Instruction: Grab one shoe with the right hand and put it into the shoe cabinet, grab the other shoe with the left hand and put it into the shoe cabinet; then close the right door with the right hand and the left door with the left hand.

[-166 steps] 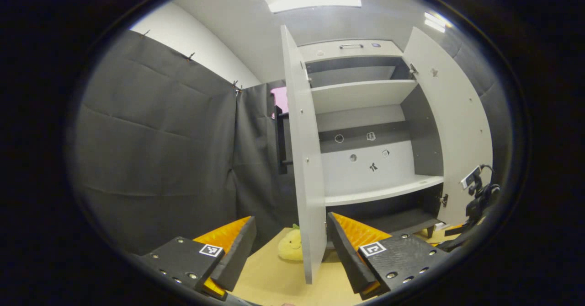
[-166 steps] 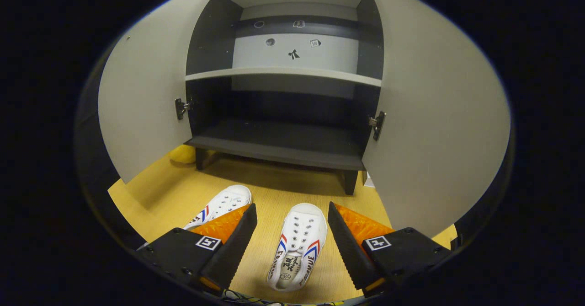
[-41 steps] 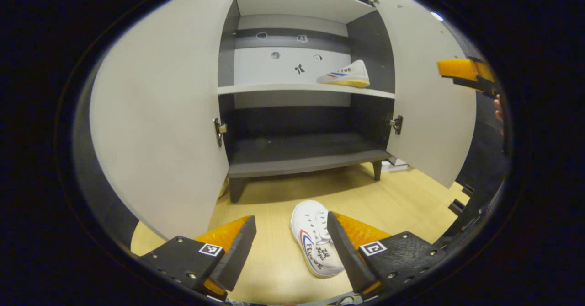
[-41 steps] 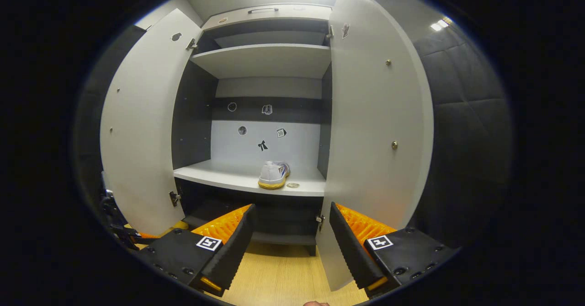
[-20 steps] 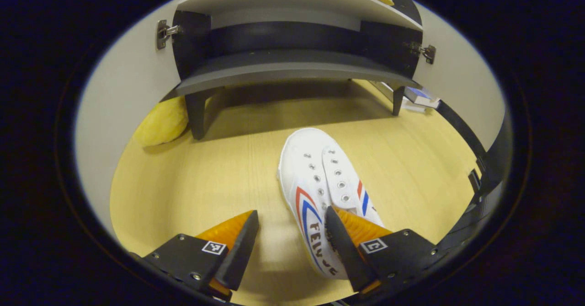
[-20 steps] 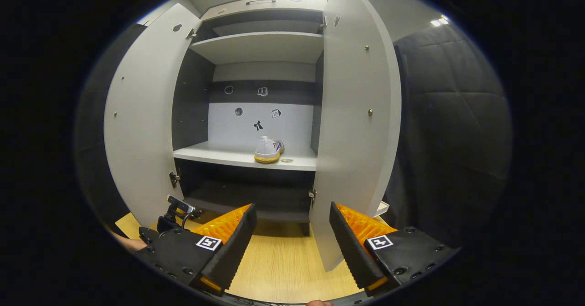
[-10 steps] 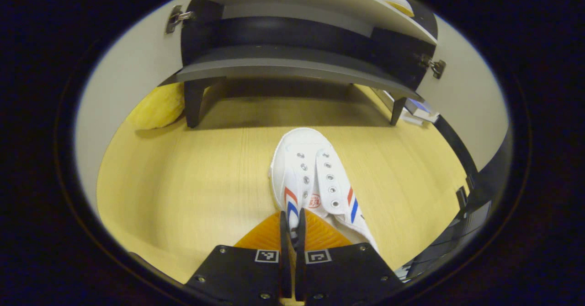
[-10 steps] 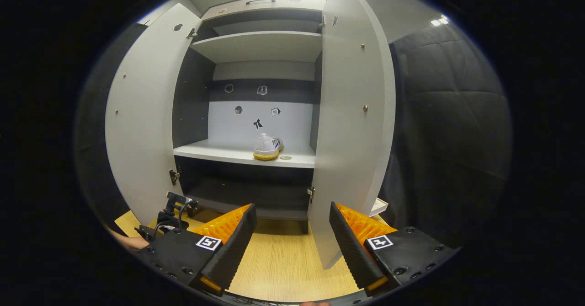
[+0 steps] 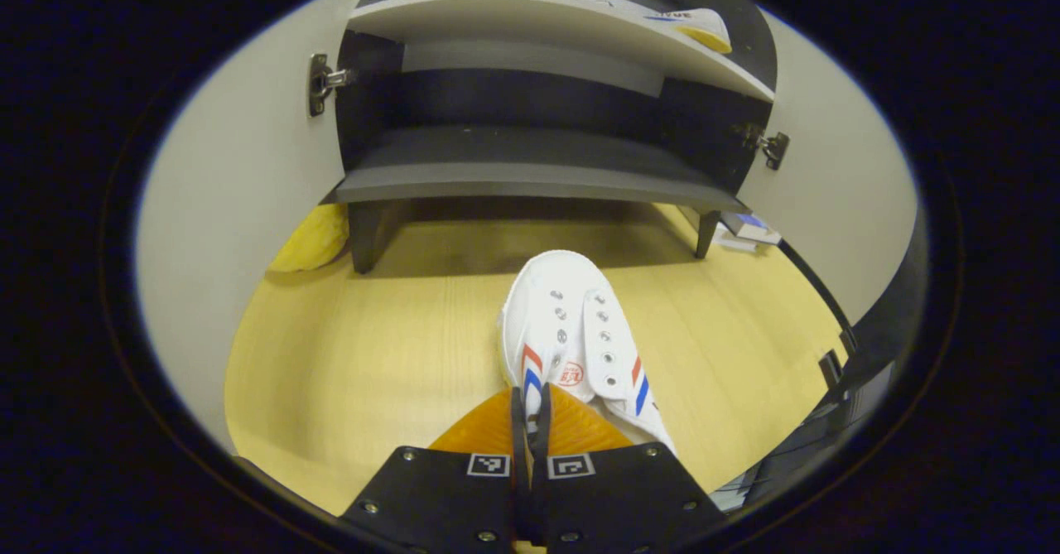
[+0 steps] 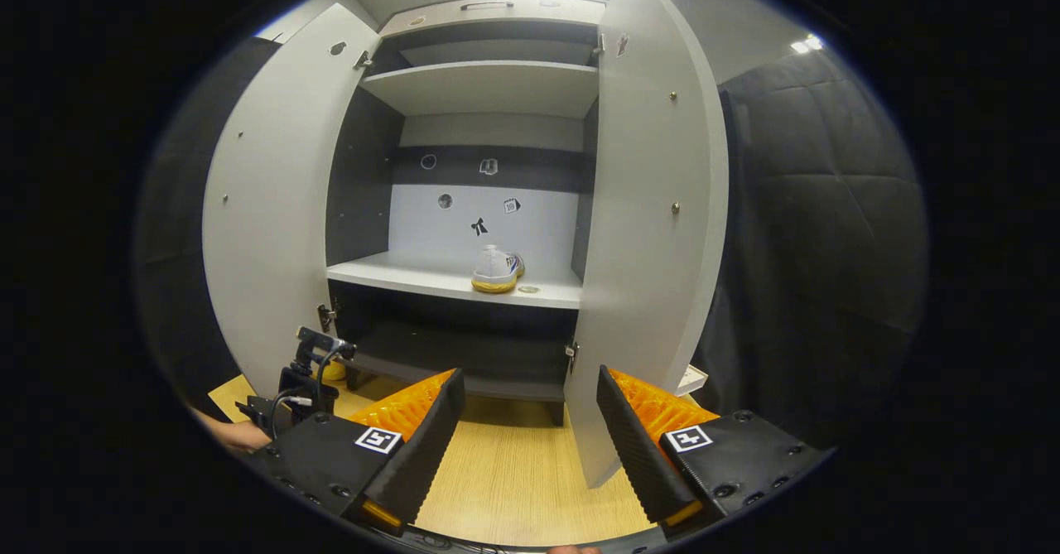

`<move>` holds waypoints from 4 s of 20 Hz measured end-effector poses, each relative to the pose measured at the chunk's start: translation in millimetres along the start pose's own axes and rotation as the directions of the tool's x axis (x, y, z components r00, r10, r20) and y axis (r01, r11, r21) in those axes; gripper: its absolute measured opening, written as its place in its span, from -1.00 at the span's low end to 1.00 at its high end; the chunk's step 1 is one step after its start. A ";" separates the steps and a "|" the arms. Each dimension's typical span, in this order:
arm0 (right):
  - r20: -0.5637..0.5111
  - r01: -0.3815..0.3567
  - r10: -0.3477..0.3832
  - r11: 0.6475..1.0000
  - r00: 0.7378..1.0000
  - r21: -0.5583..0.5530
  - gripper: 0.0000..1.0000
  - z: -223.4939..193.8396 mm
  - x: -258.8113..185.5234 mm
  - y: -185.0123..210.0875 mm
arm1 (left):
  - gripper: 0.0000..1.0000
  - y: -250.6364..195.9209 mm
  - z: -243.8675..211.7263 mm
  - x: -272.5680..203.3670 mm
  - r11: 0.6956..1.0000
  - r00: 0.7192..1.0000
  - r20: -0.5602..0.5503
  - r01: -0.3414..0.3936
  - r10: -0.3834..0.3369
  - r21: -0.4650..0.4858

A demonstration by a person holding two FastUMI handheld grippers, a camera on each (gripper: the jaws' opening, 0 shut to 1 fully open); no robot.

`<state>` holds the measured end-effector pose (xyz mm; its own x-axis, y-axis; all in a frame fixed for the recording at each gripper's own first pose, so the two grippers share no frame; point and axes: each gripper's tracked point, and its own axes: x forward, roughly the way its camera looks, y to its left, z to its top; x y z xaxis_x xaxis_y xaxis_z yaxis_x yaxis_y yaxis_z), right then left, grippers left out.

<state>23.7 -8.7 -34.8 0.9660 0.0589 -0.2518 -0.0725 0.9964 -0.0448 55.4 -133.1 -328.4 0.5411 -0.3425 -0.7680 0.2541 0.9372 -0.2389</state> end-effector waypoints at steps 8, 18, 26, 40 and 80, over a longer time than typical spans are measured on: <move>0.022 -0.025 0.025 1.000 0.999 0.003 0.94 5.9 -6.0 2.3 | -0.95 19.7 61.9 -54.5 0.999 0.982 0.185 0.032 -0.027 -0.023; 0.027 -0.060 0.059 0.998 0.998 0.018 0.99 3.5 -12.7 4.7 | -0.97 30.8 92.6 -95.1 0.996 0.900 0.433 0.081 -0.054 -0.043; 0.017 -0.028 0.027 0.999 0.999 0.042 0.99 -6.7 -21.8 -12.9 | -0.97 31.8 93.7 -95.9 0.998 0.856 0.517 0.052 -0.020 -0.046; -0.029 0.079 -0.078 0.995 0.997 0.063 0.93 -23.4 -25.5 -49.5 | -0.97 34.9 97.9 -99.9 0.998 0.825 0.563 -0.009 0.046 -0.068; 0.104 0.112 -0.125 0.986 0.987 0.127 0.93 47.0 -46.4 -111.3 | 0.83 -28.2 -21.2 -375.8 0.990 0.657 0.754 -0.114 0.010 0.086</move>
<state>-1.4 -119.4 27.2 0.9880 -0.0602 -0.1422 0.0680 0.9964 0.0504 -172.1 -29.4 -45.6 0.9625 -0.2650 -0.0587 0.2586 0.9610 -0.0981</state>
